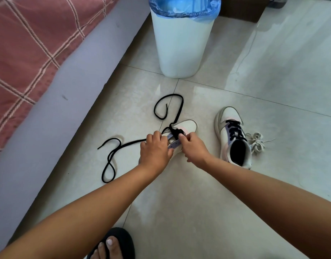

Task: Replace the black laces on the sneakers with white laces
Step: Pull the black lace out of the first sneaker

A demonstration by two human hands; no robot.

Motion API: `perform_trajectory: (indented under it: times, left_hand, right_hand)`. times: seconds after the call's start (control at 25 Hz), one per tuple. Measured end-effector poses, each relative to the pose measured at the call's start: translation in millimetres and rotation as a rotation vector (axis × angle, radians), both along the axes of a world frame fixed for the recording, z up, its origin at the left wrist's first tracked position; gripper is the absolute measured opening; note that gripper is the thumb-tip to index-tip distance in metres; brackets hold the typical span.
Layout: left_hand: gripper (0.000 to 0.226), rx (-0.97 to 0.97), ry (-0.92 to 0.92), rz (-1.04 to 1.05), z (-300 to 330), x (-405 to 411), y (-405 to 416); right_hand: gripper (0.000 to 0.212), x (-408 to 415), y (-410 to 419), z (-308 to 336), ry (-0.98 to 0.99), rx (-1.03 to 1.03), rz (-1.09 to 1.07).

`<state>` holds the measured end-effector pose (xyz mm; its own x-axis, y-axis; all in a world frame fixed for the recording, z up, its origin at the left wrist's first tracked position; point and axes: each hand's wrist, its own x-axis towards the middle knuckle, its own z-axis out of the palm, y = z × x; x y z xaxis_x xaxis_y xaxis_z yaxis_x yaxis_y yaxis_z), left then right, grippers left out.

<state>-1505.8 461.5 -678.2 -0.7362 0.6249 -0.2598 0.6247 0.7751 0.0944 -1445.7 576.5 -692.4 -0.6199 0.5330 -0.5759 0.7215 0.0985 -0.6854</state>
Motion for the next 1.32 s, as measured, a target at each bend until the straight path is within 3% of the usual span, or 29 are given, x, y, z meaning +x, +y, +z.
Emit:
perform_trajectory:
  times: [0.28, 0.4, 0.48, 0.52, 0.56, 0.68, 0.76, 0.92, 1.08, 1.2, 1.24, 1.32]
  left_hand:
    - [0.037, -0.005, 0.011, -0.024, 1.0, -0.2, -0.3]
    - [0.036, 0.017, 0.002, -0.014, 1.9, -2.8, -3.3]
    - [0.036, 0.018, 0.007, -0.008, 1.4, -2.9, -5.9]
    - [0.036, 0.011, 0.016, -0.015, 0.7, -2.1, -6.8]
    - [0.036, 0.003, 0.027, -0.024, -0.1, -1.3, -6.8]
    - [0.036, 0.001, 0.049, -0.029, -0.8, -0.8, -5.7]
    - [0.036, 0.0, 0.045, -0.023, -0.5, -0.8, -4.8]
    - [0.036, 0.006, 0.038, -0.022, -0.5, -0.9, -6.5]
    - [0.036, 0.023, 0.011, -0.008, 1.8, -3.8, -7.4]
    - [0.037, -0.002, 0.019, -0.034, 1.9, -3.5, -5.7]
    - [0.037, -0.009, 0.017, -0.036, 1.5, -3.5, -4.9]
    - [0.037, -0.005, 0.006, -0.022, 1.7, -3.8, -3.1]
  right_hand:
    - [0.018, -8.1, 6.3, 1.2, -0.076, 0.338, 0.196]
    - [0.012, -13.4, 33.7, 19.1, -0.078, 0.842, 0.5]
    - [0.027, -13.4, 51.4, 26.7, -0.051, 1.194, 0.641]
    - [0.025, -10.5, 50.0, 30.5, -0.08, 1.171, 0.621]
    - [0.02, -7.9, 43.3, 28.5, -0.092, 1.018, 0.562]
    - [0.047, -3.6, 14.7, 17.0, -0.249, 0.121, 0.19]
    - [0.04, -5.4, 5.0, 9.6, -0.139, -0.15, 0.017]
    - [0.029, -14.9, 11.5, 4.4, -0.061, 0.087, 0.056]
    - [0.032, -20.8, 65.4, 25.7, -0.024, 0.37, -0.141]
    - [0.026, -15.4, 83.0, 39.9, -0.094, 0.713, 0.003]
    - [0.03, -13.7, 78.2, 37.0, -0.121, 0.701, 0.021]
    - [0.046, -9.0, 55.1, 25.1, -0.168, 0.324, -0.048]
